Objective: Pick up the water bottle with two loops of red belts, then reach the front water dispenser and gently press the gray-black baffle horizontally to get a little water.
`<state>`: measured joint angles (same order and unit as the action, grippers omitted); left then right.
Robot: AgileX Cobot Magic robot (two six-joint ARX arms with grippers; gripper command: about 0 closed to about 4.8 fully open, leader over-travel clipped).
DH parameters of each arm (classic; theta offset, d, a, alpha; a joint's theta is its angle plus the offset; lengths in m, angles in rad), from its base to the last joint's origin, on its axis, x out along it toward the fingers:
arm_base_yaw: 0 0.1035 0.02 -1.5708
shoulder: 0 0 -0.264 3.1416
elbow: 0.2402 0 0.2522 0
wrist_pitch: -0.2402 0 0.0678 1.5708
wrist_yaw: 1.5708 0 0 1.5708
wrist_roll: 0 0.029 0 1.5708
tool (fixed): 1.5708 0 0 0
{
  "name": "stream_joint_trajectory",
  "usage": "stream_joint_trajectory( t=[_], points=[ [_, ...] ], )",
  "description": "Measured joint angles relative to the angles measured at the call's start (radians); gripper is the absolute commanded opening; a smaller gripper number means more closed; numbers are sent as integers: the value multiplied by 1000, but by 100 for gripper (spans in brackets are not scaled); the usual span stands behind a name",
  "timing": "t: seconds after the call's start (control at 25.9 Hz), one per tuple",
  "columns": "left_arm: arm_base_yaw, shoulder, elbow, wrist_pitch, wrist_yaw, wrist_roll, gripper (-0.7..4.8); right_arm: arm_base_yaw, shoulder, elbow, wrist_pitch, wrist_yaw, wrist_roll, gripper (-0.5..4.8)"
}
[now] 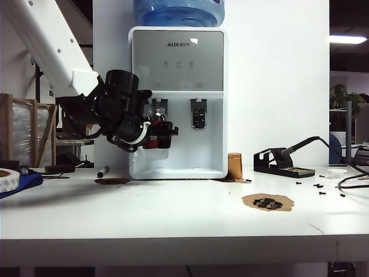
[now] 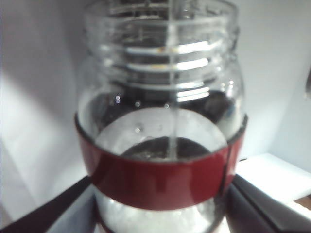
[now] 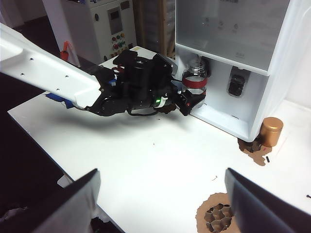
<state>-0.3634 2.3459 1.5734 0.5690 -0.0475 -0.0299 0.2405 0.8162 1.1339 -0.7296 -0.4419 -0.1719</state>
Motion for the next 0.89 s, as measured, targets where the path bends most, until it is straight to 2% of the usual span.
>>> stream_joint_trajectory(
  t=[0.27,0.73,0.89],
  points=[
    [1,-5,0,-10,27,-1,-4,0,0,0,0,0,0,412],
    [1,-78,-2,-119,52,-4,-4,0,0,0,0,0,0,412],
    [9,-87,-126,-71,61,-1,-4,0,0,0,-1,0,0,412]
  ],
)
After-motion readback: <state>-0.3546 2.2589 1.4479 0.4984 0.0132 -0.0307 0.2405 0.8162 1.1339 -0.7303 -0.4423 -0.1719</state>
